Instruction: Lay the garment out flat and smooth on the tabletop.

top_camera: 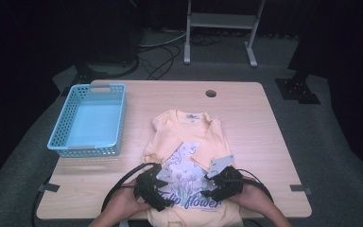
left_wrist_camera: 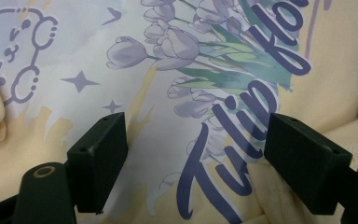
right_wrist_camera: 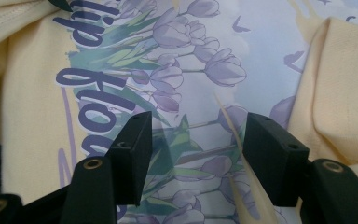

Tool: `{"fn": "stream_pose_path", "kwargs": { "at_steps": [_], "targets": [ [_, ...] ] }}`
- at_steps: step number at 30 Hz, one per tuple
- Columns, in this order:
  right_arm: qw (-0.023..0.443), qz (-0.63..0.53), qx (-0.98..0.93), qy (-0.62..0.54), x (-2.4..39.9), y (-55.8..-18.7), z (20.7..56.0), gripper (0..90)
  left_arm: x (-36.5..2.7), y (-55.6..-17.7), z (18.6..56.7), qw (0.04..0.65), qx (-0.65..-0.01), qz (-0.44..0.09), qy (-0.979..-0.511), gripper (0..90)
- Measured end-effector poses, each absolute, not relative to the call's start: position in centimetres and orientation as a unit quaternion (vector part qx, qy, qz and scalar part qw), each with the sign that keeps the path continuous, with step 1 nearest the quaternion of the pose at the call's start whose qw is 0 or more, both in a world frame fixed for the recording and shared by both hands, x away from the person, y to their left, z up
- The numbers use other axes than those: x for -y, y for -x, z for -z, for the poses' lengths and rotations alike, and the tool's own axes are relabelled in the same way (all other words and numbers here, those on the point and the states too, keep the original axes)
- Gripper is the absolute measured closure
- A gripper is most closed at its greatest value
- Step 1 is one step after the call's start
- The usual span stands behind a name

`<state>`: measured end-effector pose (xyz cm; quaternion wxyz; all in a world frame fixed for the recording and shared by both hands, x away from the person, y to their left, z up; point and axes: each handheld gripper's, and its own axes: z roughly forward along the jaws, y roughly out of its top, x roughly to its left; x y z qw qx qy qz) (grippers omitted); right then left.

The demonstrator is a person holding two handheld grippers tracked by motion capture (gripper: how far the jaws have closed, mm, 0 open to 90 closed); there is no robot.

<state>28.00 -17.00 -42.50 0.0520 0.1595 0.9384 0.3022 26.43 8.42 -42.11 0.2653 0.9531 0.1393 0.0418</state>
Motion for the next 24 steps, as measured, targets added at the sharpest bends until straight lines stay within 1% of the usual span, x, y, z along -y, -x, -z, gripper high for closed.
{"fn": "stream_pose_path", "kwargs": {
  "at_steps": [5, 7, 9, 11, 13, 15, 19, 24],
  "targets": [
    [0.049, -0.306, -0.939, -0.149, 17.1, -27.2, 42.6, 40.8, -8.4, -25.2, 42.1, 0.264, -0.132, -0.04, -0.955, 20.5],
    [0.045, -0.305, -0.94, -0.145, 17.0, -26.8, 42.6, 39.1, -8.5, -24.9, 42.1, 0.265, -0.13, -0.037, -0.955, 20.1],
    [0.041, -0.3, -0.943, -0.139, 16.9, -26.6, 42.5, 35.2, -8.5, -24.9, 42.0, 0.275, -0.129, -0.03, -0.952, 20.3],
    [0.044, -0.29, -0.947, -0.134, 16.7, -26.6, 42.3, 34.7, -8.5, -25.2, 41.9, 0.28, -0.13, -0.029, -0.951, 20.5],
    [0.052, -0.294, -0.945, -0.133, 16.5, -26.8, 42.1, 33.1, -8.3, -25.6, 41.7, 0.285, -0.13, -0.035, -0.949, 20.5],
    [0.071, -0.302, -0.94, -0.139, 16.4, -27.3, 41.7, 32.7, -7.9, -26.2, 41.3, 0.291, -0.127, -0.048, -0.947, 20.4],
    [0.097, -0.293, -0.938, -0.161, 15.9, -28.8, 41.3, 29.1, -6.8, -28.0, 41.2, 0.284, -0.124, -0.063, -0.949, 19.4],
    [0.095, -0.299, -0.93, -0.193, 16.1, -31.0, 41.6, 28.4, -5.9, -30.8, 41.5, 0.269, -0.134, -0.073, -0.951, 19.2]
  ]
}}
